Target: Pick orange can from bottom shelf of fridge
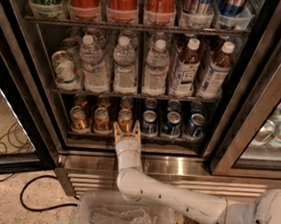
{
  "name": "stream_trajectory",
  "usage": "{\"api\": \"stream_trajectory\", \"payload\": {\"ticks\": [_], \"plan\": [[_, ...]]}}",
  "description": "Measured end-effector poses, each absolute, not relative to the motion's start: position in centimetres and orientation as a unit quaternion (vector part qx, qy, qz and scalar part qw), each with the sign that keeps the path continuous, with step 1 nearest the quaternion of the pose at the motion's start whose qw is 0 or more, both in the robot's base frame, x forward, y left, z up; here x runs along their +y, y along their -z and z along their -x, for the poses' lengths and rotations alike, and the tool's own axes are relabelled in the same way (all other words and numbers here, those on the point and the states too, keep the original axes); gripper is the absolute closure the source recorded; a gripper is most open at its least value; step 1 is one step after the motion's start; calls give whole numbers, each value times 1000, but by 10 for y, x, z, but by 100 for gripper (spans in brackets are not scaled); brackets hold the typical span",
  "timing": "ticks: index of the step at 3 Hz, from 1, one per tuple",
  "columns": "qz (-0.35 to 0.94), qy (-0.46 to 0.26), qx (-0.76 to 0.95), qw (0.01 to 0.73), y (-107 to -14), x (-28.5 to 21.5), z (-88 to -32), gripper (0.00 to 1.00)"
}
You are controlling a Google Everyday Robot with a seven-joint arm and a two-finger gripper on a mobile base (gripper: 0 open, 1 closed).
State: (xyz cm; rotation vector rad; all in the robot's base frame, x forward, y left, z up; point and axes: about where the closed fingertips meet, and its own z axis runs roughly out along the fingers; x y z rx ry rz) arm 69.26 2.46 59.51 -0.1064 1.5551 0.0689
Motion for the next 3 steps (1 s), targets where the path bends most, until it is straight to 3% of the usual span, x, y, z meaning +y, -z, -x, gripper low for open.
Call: {"api": "stream_trajectory", "payload": {"ticks": [2,3], "plan": [[38,-26,689,723,-603,24,-712,33],[38,-32,686,726,-605,30,-715,52]]}}
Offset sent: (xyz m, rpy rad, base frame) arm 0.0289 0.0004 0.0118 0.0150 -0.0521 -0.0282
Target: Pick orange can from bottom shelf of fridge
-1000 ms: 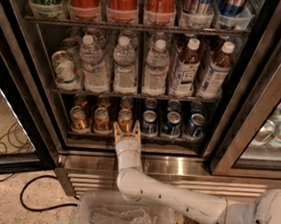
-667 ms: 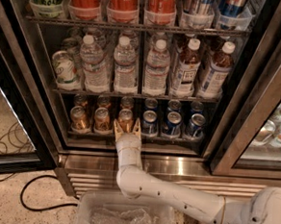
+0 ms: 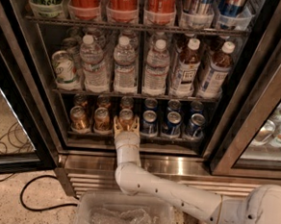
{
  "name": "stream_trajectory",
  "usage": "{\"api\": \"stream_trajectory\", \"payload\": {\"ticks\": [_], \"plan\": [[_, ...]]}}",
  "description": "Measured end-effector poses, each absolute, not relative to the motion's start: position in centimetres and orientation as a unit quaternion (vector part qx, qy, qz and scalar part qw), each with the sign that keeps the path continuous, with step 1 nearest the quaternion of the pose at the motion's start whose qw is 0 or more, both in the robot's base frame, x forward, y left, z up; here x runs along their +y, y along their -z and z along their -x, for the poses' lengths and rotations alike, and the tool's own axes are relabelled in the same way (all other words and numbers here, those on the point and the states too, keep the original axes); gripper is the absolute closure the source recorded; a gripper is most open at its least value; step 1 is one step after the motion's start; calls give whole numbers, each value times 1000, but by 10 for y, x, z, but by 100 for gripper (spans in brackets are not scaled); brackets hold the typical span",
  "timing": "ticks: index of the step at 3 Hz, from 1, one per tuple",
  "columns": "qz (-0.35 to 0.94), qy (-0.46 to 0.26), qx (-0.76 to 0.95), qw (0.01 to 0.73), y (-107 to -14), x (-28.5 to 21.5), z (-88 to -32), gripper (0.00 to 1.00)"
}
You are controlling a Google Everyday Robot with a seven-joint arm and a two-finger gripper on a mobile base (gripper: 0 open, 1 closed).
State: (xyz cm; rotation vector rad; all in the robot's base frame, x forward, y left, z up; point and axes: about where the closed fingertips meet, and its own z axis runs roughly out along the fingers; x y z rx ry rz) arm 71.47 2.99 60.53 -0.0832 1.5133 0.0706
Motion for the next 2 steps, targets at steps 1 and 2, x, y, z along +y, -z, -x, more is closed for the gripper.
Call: {"api": "stream_trajectory", "payload": {"ticks": [1,2], "plan": [[38,-32,686,726,-605,30,-715,74],[38,-36,686,725,-609,35,-711,98]]}}
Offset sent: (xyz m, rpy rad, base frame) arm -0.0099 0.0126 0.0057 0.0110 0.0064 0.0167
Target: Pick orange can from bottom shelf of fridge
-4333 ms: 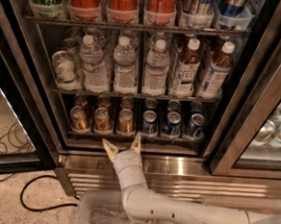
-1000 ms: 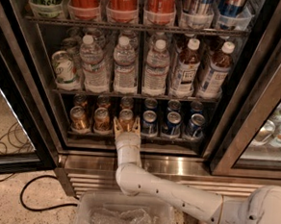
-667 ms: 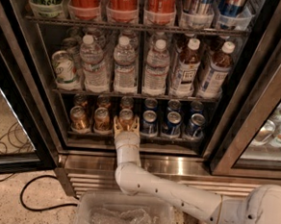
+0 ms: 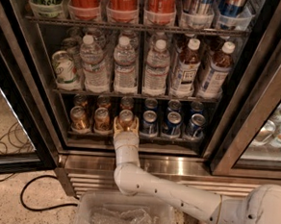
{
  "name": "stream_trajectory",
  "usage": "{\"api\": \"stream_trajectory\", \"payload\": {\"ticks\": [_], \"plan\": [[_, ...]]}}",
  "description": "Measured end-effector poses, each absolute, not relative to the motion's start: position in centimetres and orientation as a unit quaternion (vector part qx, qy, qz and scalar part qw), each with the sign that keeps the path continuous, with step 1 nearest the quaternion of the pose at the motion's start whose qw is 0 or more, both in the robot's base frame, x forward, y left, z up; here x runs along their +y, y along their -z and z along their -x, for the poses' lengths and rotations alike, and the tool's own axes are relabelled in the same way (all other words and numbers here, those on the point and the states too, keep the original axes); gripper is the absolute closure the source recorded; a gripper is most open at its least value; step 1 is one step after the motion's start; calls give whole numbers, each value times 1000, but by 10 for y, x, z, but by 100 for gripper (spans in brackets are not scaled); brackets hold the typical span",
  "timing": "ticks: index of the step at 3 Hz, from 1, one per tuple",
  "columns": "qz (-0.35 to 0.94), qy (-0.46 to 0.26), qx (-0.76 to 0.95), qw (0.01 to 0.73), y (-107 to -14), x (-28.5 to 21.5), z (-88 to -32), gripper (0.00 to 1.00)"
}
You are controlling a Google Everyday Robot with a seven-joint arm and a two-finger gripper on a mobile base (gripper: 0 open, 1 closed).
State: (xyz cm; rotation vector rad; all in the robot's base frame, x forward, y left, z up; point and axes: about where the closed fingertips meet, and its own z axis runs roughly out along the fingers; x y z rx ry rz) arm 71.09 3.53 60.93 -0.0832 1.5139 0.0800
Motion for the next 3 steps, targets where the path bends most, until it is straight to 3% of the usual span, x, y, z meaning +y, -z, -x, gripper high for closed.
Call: {"api": "stream_trajectory", "payload": {"ticks": [3], "plan": [[26,-32,659,751,-657,18,-708,100]]}}
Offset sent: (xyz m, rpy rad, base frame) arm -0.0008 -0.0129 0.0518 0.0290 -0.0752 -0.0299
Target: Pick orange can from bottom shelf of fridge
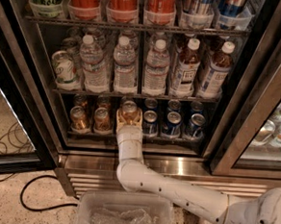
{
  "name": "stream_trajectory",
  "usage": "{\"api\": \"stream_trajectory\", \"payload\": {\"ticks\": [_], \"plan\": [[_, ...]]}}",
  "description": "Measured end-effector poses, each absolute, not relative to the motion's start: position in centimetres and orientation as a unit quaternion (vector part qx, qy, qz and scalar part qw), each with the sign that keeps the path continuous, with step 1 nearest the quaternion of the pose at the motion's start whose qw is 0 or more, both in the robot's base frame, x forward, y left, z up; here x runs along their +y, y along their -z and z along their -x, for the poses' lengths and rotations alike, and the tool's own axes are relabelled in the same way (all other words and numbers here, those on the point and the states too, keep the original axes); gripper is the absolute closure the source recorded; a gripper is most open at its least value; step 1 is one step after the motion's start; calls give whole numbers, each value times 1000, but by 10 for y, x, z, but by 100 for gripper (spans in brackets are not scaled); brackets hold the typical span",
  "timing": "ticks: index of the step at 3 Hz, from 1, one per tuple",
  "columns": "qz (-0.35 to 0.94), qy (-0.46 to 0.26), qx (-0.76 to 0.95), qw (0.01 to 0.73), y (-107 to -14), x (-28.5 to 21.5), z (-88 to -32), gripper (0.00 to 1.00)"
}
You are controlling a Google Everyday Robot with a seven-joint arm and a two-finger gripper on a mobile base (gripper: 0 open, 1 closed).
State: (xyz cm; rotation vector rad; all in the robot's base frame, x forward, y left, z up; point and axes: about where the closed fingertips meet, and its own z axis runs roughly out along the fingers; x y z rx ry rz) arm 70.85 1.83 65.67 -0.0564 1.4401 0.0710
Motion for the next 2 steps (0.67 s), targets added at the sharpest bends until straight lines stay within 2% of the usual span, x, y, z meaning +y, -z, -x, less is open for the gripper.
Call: {"api": "stream_trajectory", "payload": {"ticks": [2], "plan": [[39,-33,665,745,-664,-2,-685,100]]}}
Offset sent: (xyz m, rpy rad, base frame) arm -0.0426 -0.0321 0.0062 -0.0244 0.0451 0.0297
